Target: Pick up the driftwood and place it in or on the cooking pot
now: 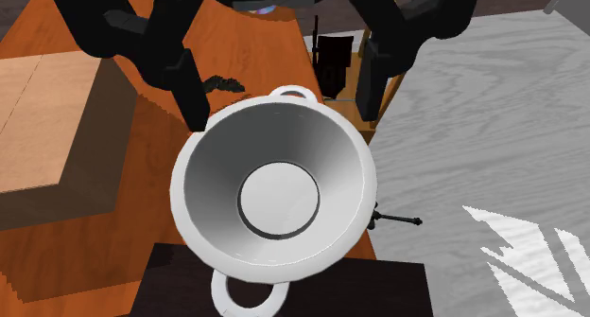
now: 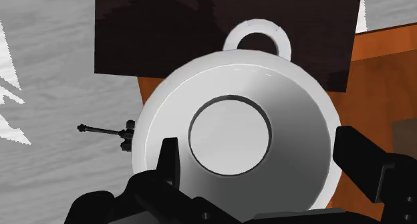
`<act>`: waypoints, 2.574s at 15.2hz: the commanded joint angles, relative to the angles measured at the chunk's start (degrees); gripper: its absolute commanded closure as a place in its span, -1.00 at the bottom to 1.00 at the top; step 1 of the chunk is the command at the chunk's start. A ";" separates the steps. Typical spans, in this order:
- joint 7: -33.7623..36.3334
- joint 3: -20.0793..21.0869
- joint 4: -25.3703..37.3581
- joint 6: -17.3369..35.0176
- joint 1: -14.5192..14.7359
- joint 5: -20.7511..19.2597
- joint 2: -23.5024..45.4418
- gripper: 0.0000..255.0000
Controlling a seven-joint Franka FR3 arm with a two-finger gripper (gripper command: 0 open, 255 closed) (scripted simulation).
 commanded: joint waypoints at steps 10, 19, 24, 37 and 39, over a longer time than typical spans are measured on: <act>15.67 5.86 -7.02 17.90 0.07 10.90 8.00 -1.00; 28.31 11.26 -6.98 38.22 0.74 19.91 23.53 -1.00; 34.36 13.46 -3.75 48.93 1.01 23.49 34.24 -1.00; 48.63 14.25 13.53 69.62 2.86 27.75 62.85 -1.00; 50.61 13.76 17.16 71.65 3.39 28.20 67.02 -1.00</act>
